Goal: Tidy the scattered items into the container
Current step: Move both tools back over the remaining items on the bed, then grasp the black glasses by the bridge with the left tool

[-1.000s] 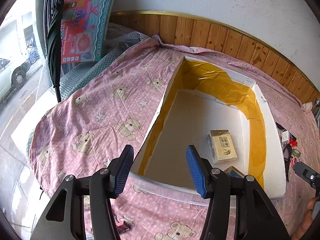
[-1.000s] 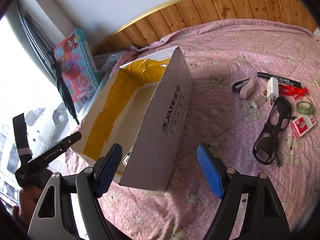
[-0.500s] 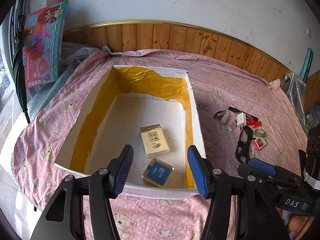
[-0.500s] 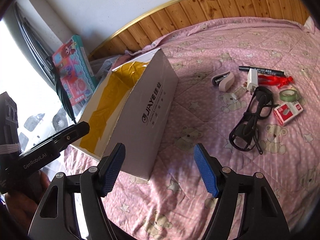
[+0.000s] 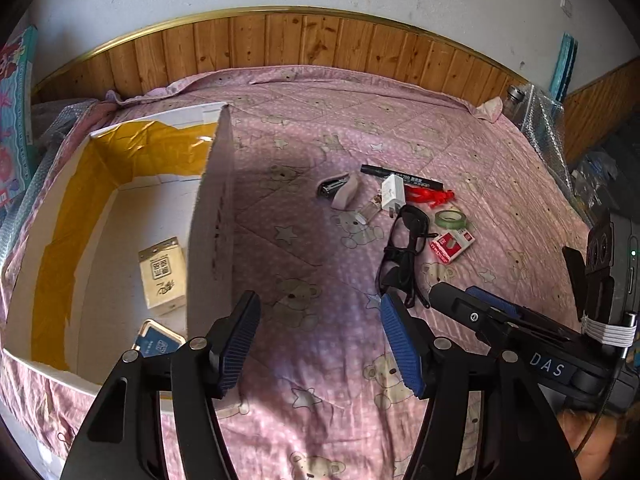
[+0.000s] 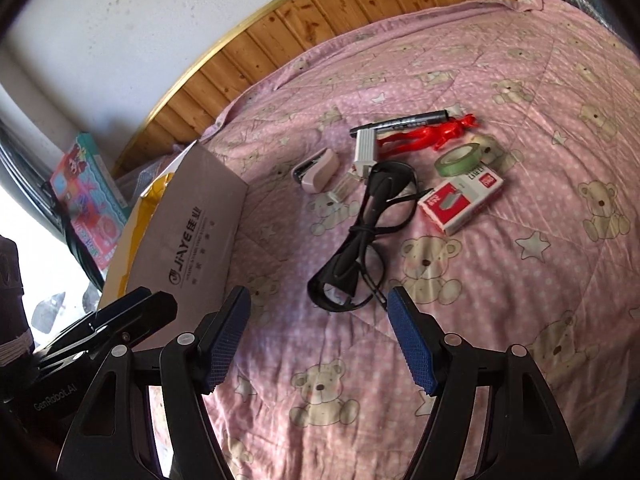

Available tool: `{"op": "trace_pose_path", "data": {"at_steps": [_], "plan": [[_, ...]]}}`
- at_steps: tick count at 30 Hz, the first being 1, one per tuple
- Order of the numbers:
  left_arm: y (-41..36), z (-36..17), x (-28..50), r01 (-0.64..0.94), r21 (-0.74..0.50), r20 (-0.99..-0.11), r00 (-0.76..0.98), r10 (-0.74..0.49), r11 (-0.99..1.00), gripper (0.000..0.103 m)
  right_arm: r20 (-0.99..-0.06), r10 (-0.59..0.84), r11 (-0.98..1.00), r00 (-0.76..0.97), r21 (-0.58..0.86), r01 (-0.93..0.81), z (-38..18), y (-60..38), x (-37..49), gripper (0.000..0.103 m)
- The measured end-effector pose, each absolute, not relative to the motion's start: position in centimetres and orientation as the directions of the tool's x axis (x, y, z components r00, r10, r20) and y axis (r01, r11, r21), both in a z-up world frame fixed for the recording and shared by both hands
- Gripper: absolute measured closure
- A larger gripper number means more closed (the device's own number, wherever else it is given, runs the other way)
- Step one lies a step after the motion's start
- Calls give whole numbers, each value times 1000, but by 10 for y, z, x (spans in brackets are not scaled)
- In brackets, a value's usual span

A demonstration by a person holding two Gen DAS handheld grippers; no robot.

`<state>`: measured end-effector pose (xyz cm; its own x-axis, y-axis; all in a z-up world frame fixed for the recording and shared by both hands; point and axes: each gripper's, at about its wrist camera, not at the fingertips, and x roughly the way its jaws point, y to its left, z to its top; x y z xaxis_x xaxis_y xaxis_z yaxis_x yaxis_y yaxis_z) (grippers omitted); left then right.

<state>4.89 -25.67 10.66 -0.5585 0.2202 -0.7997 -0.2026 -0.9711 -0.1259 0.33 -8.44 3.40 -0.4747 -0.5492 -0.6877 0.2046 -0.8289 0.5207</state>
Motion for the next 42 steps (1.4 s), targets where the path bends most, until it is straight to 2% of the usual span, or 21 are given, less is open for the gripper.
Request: {"op": "trace_pose_path", "data": {"at_steps": [14,24,27,28,30,31,32,33,34,38,42], "plan": [[-179,59,-6,-298,-191,-842,-441,312,-935,39,-746,-401,-891,-531,452,38,10,-20,-46,29],[-146,10,-47,-327,-179,-866,-395,307,-928,39,-792,-342,-920,-506,393,7,-19,-22,-95,27],[-148,-4,-52,-315,-190,-876,-373,306,-930,48,-802,-311,-939,-510,341,37,-19,-35,-102,27],[-149,-4,-51,-321,-174,-868,-396,299,-931,57,-806,-302,-945,-509,322,50,-19,-41,-104,28],[-151,-3,-50,-328,-154,-869,-404,286,-932,64,-809,-284,-956,-514,276,94,-19,-51,-104,43],[-154,-2,-51,-324,-169,-867,-401,297,-931,66,-805,-282,-958,-523,269,102,-18,-53,-102,58],[-157,-2,-51,-321,-180,-865,-398,306,-930,67,-802,-287,-956,-524,273,107,-16,-52,-101,67],[-160,0,-50,-318,-176,-865,-401,301,-931,70,-800,-293,-954,-524,277,111,-13,-50,-99,71],[-163,2,-49,-312,-177,-865,-403,299,-933,82,-796,-307,-950,-522,287,121,-9,-47,-97,76],[-187,14,-28,-270,-204,-869,-393,301,-941,83,-777,-409,-912,-478,362,193,6,-35,-83,83],[-211,12,-10,-222,-235,-878,-369,304,-946,83,-765,-440,-898,-471,382,219,6,-36,-75,80]]}}
